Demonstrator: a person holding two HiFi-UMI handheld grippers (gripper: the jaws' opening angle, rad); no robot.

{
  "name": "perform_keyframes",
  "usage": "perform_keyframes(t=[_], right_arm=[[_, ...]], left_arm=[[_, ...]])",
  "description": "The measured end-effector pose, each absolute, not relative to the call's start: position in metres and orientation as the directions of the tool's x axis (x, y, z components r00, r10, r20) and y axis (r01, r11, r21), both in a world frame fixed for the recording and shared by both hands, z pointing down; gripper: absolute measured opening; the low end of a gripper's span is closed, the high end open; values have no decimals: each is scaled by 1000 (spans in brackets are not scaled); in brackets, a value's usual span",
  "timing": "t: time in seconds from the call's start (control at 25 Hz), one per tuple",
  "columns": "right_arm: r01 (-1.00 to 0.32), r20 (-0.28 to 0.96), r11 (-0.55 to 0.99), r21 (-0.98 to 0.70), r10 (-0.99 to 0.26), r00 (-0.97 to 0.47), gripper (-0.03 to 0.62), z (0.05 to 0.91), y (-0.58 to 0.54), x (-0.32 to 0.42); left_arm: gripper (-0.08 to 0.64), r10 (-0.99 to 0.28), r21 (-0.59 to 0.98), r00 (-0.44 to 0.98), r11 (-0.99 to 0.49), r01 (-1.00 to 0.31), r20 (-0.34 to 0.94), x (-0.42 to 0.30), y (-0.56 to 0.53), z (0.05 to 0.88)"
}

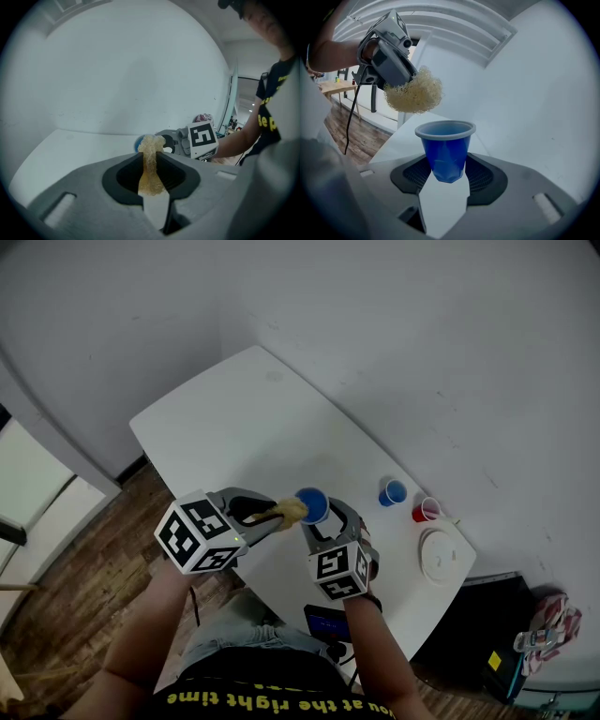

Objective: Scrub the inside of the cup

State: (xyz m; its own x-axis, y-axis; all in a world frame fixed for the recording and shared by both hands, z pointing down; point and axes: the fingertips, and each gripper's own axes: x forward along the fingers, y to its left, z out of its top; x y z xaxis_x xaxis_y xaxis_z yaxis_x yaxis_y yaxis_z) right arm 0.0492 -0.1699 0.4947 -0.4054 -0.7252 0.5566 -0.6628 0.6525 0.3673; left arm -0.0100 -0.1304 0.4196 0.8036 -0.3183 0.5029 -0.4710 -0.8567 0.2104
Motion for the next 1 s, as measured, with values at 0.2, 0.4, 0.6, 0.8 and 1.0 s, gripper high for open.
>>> perform_keyframes(t=[0.2, 0.4, 0.6, 0.8, 1.0], right_arm=[[-686, 545, 645, 336, -727, -417, 238, 493, -169, 52], [-712, 526, 633, 305, -735, -428, 236, 489, -169, 57], [-734, 507, 621, 274, -742, -438, 236, 484, -171, 60], [-756, 476, 614, 227, -747, -464, 236, 479, -170, 60], [-771, 455, 608, 191, -751, -479, 235, 475, -170, 61]], left_arm=[[89, -353, 191, 807, -853, -485, 474, -11, -132, 416], [89, -403, 172, 809, -843, -510, 428, -15, -136, 412], [89, -425, 155, 805, -838, -523, 414, -18, -139, 412], [89, -472, 129, 803, -829, -545, 363, -25, -143, 404], [89, -521, 84, 800, -821, -565, 297, -34, -145, 396]])
